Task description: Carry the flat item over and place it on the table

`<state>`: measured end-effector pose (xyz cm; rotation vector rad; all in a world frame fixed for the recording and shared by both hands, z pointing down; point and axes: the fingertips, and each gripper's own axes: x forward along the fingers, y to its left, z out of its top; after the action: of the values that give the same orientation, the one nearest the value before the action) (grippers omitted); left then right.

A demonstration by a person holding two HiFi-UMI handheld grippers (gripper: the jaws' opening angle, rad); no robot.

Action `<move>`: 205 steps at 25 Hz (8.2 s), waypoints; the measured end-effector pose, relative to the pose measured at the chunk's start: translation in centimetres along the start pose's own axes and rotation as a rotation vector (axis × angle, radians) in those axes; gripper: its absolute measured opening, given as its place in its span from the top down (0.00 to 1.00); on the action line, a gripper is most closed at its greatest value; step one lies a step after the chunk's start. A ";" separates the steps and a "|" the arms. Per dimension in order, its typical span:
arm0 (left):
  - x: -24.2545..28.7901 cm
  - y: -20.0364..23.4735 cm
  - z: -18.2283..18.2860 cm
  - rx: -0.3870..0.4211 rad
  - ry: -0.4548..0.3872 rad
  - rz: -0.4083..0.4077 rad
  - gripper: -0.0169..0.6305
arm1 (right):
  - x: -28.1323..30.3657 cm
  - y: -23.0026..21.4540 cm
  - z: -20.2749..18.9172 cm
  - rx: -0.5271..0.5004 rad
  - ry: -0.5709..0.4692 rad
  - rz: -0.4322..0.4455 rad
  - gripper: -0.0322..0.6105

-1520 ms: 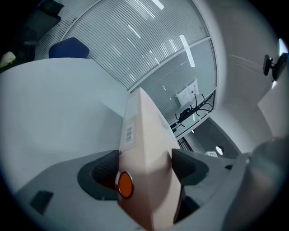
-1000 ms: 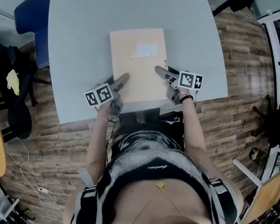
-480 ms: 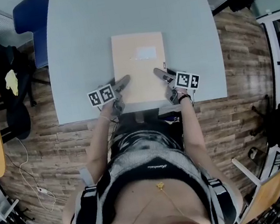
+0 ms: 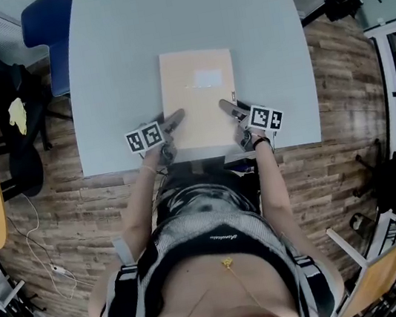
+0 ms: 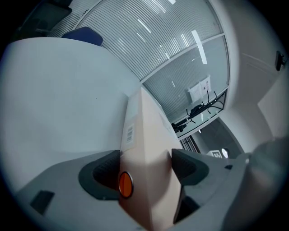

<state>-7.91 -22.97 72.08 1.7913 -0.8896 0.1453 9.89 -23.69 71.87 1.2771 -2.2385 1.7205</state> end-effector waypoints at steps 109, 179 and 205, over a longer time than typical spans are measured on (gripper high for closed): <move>-4.3 -16.5 6.5 0.554 -0.150 -0.186 0.93 | -7.0 13.0 5.8 -0.738 -0.120 -0.053 0.79; -12.7 -33.8 9.8 0.967 -0.384 -0.329 0.96 | -14.7 32.3 7.1 -1.037 -0.403 0.177 0.95; -12.3 -33.2 10.1 0.939 -0.368 -0.329 0.96 | -13.9 31.7 7.4 -1.071 -0.383 0.139 0.95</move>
<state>1.12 -20.83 36.41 2.8864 -0.8166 0.0112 2.64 -20.41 37.36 1.1768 -2.7828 0.0831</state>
